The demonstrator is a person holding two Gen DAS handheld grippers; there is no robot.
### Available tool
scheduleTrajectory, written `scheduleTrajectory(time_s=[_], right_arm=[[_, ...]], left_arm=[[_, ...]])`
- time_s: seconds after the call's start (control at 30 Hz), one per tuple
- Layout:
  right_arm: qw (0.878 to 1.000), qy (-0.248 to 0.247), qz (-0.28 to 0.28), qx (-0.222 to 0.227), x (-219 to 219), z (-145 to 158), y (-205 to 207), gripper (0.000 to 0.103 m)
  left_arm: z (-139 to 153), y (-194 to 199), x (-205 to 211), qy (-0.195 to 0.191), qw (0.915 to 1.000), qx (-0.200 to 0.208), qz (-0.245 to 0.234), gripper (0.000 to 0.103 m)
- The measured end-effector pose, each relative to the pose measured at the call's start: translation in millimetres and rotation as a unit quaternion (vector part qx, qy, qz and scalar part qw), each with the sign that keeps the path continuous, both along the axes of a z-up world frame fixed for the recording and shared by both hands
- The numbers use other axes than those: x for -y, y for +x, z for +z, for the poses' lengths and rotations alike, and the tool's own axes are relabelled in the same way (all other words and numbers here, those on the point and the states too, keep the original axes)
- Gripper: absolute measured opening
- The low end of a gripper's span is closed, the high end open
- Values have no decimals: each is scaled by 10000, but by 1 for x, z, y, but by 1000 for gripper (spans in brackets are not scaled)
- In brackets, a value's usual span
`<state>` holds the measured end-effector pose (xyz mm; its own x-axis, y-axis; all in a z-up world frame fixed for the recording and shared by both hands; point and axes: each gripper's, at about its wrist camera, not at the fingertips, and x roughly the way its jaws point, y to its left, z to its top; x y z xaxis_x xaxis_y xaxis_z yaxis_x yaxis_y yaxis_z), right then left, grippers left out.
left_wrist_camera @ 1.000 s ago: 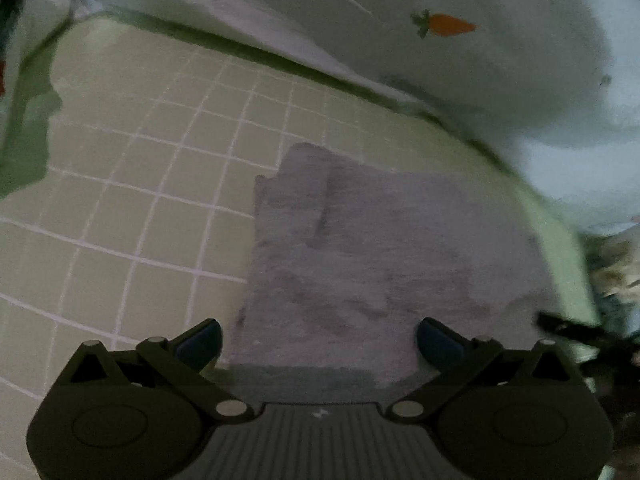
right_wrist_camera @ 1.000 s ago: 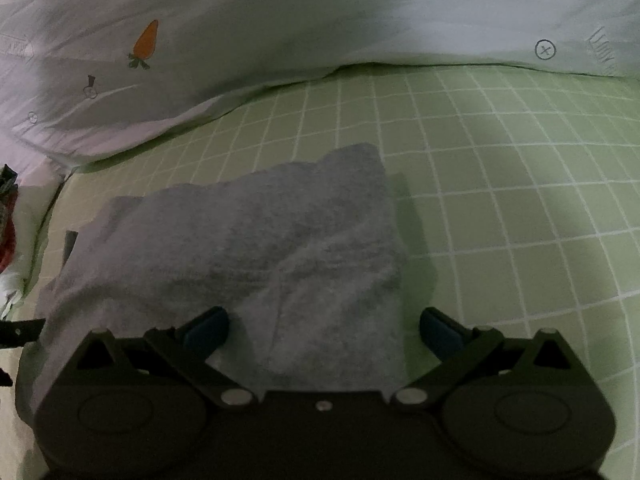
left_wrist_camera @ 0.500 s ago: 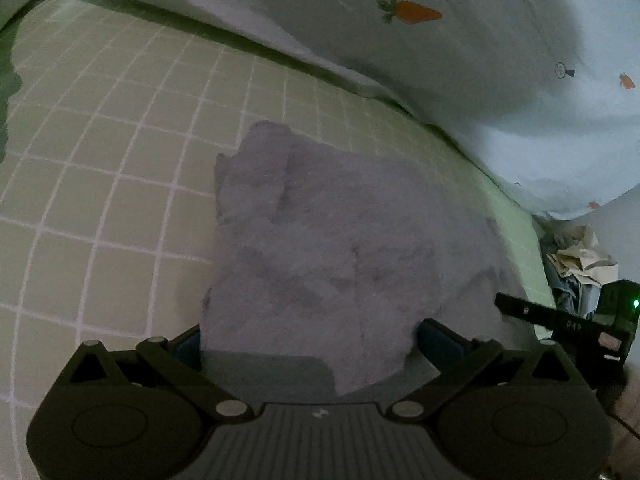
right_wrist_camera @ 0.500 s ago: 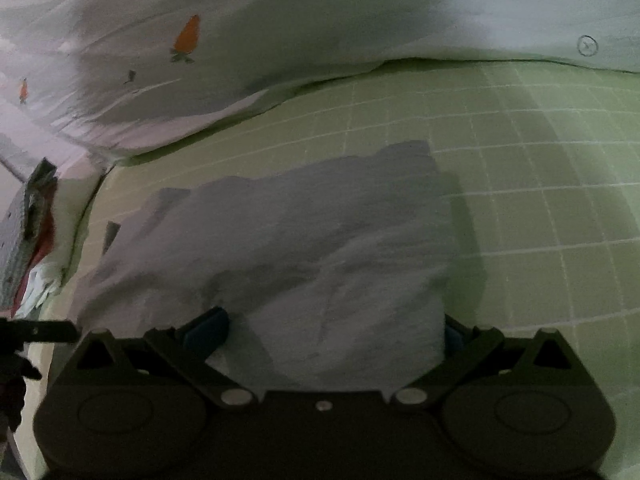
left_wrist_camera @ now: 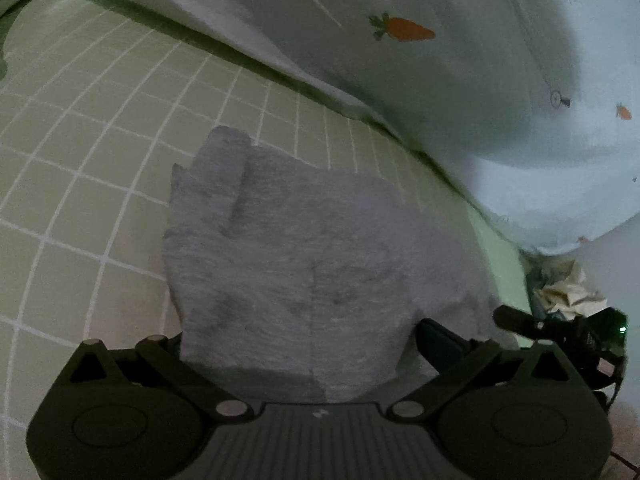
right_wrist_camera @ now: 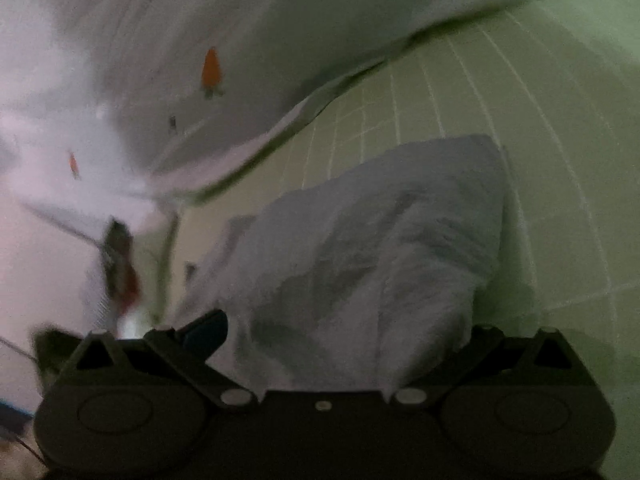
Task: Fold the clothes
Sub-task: 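Lift the folded hoodie with both grippers toward the shirt stack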
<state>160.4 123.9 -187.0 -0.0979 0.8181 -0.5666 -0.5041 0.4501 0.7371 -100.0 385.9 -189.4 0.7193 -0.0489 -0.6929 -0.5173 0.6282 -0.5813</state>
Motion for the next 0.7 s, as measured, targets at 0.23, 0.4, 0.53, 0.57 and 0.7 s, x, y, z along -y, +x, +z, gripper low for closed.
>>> scheduleTrajectory(time_s=[0.23,0.4,0.53,0.57,0.7], right_arm=[[9947,433,189,-913,-3,-14,2,98],[9917,428,128,-1202,-11,-17,-20,60],[9885,680,145,-1343,-2,-3,-36,50],[9886,731,216,-1295,1,4,-42,49],[9872,981,436,-1181,4,33,-59,49]], left_arm=[[-8,-13,8,-613,9969,157,459,51],[2,-21,25,-643,9948,264,743,42],[21,-37,43,-504,9951,310,790,39],[27,-43,47,-459,9948,349,835,39],[58,-72,58,-236,9914,670,1098,39]])
